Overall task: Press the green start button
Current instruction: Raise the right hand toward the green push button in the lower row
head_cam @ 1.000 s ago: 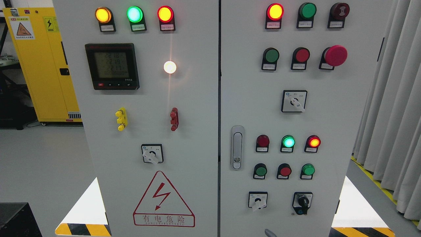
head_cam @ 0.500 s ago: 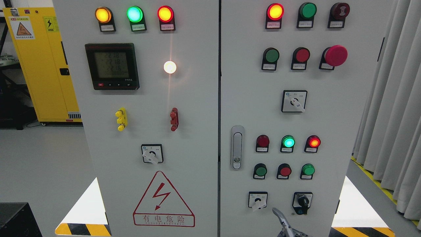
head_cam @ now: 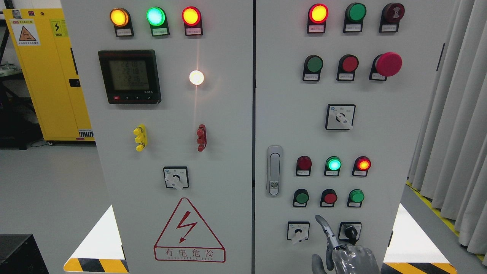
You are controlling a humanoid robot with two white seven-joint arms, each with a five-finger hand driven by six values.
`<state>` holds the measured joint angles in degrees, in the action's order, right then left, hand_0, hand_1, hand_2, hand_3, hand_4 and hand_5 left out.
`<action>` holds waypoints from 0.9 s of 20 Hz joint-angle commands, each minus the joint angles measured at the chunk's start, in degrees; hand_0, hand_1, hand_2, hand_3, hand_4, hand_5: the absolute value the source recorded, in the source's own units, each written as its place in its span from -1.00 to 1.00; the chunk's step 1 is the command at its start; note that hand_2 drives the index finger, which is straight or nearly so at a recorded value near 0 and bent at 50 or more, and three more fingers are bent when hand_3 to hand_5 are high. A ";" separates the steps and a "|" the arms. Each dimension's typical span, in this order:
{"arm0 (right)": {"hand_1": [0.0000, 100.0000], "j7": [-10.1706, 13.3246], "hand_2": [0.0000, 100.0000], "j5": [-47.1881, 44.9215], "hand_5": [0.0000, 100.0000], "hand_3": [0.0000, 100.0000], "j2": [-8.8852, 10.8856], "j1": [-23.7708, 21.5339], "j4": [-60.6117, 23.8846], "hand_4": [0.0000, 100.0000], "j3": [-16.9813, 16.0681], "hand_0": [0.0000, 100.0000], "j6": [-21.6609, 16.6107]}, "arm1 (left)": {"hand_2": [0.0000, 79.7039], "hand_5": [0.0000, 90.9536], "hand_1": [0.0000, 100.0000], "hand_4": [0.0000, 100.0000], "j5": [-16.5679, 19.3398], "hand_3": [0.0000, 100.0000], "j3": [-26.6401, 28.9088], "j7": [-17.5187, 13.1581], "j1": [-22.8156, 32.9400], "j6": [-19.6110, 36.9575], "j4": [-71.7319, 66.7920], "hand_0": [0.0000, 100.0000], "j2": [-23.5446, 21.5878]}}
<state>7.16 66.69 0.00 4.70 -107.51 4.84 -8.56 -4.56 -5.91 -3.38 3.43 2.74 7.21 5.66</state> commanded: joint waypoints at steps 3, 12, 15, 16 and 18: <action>0.78 -1.10 -1.00 1.60 1.00 0.88 -0.61 3.91 0.72 0.88 2.10 0.40 0.29 | -1.00 -1.00 0.11 -1.00 -0.02 -1.00 0.02 -0.05 0.00 -0.01 0.00 -0.76 0.05; 0.76 -1.98 -1.00 1.34 1.00 0.88 -0.70 4.97 3.80 0.87 3.25 0.43 1.26 | -1.00 -1.00 0.11 -1.00 -0.02 -1.00 -0.06 -0.05 0.00 -0.01 0.00 -0.76 -0.04; 0.76 -1.98 -1.00 1.17 1.00 0.88 -0.70 4.97 4.77 0.88 3.60 0.44 1.26 | -1.00 -1.00 0.11 -1.00 -0.02 -1.00 0.02 -0.05 0.00 -0.01 0.00 -0.76 0.05; 0.76 -1.98 -1.00 1.08 1.00 0.88 -0.70 4.97 5.12 0.88 3.60 0.44 1.26 | -1.00 -1.00 0.11 -1.00 -0.02 -1.00 -0.06 -0.05 0.00 -0.01 0.00 -0.76 -0.04; 0.75 -1.98 -1.00 0.90 1.00 0.88 -0.70 4.97 5.38 0.88 3.51 0.43 1.26 | -1.00 -1.00 0.11 -1.00 -0.02 -1.00 -0.06 -0.05 0.00 -0.01 0.00 -0.76 0.05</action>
<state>5.15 67.88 0.00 9.35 -104.64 7.37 -7.31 -4.57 -5.91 -3.38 3.43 2.74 7.21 5.66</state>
